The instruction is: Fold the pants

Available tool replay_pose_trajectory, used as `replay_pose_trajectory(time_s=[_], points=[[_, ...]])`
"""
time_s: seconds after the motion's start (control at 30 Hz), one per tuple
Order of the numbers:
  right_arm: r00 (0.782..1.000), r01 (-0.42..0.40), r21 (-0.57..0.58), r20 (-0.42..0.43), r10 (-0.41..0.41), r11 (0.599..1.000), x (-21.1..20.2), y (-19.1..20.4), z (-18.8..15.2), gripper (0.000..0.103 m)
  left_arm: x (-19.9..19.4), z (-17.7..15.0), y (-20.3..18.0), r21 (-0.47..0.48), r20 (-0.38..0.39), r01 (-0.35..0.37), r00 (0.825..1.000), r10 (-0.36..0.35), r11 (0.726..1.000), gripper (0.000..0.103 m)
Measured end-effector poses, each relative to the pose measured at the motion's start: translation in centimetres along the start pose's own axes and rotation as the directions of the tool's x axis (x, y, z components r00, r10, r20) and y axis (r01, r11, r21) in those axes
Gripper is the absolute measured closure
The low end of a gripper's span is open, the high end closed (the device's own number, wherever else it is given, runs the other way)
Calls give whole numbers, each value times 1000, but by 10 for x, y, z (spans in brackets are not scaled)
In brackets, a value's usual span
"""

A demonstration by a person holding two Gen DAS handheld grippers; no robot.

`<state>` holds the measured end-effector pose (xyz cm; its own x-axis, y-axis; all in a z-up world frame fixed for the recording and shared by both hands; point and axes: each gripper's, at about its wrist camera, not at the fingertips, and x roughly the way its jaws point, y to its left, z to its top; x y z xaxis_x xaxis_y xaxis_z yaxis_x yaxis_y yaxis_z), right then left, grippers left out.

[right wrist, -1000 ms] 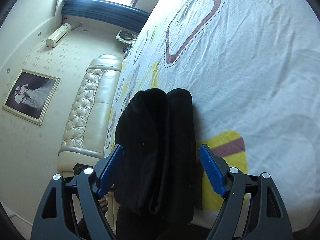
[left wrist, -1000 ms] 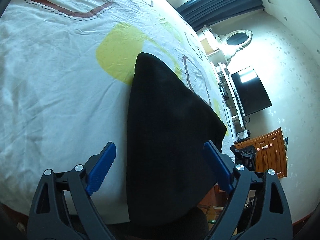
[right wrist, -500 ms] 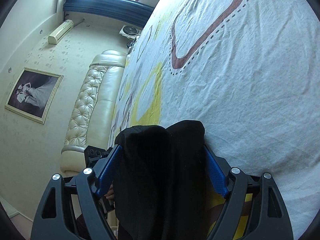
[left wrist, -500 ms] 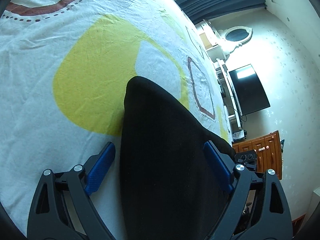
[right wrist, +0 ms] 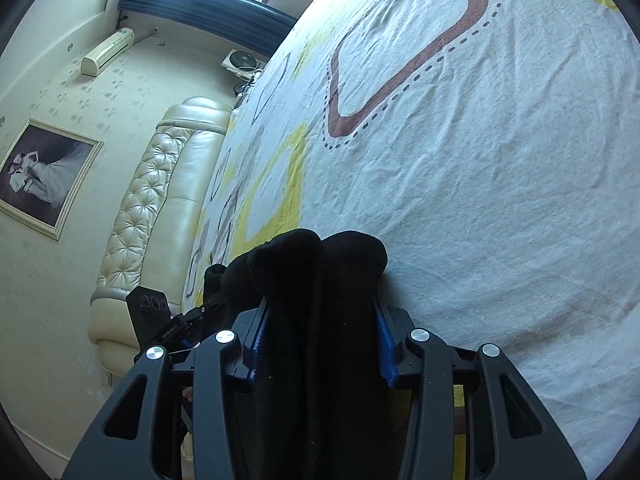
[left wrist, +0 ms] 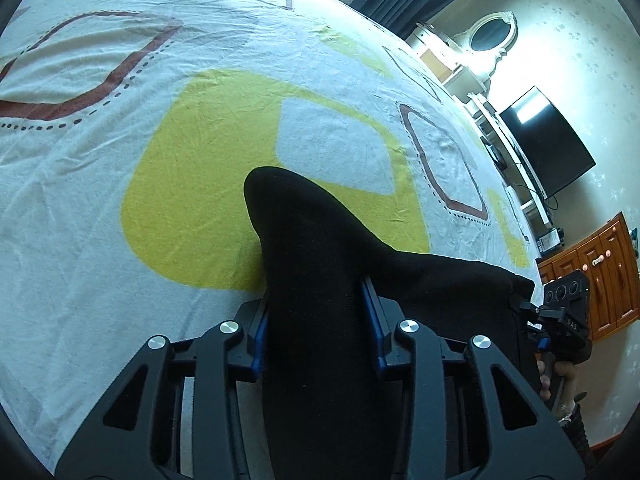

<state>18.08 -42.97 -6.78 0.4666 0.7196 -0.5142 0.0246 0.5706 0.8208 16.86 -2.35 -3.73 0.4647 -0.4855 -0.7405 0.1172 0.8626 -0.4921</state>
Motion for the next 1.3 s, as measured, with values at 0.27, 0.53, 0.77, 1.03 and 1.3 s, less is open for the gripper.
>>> replay_pose_trajectory(time_s=[0.27,0.53,0.77,1.03,1.3], points=[[1000,0,-10,18,0,1000,6,14,4,60,-11,1,-5,31,20,-54,998,53,998,72],[1000,-13,8,17,13,1000,28,16,14,60,-13,14,5,23,24,-77,997,77,997,73],[999,-35,18,6,35,999,59,26,29,60,-13,43,24,9,44,-119,992,119,993,73],[999,-50,24,2,50,998,100,43,55,60,-8,83,51,-16,59,-158,986,158,987,73],[997,-73,60,4,73,995,124,39,68,60,-3,99,71,-54,60,-143,987,146,988,73]])
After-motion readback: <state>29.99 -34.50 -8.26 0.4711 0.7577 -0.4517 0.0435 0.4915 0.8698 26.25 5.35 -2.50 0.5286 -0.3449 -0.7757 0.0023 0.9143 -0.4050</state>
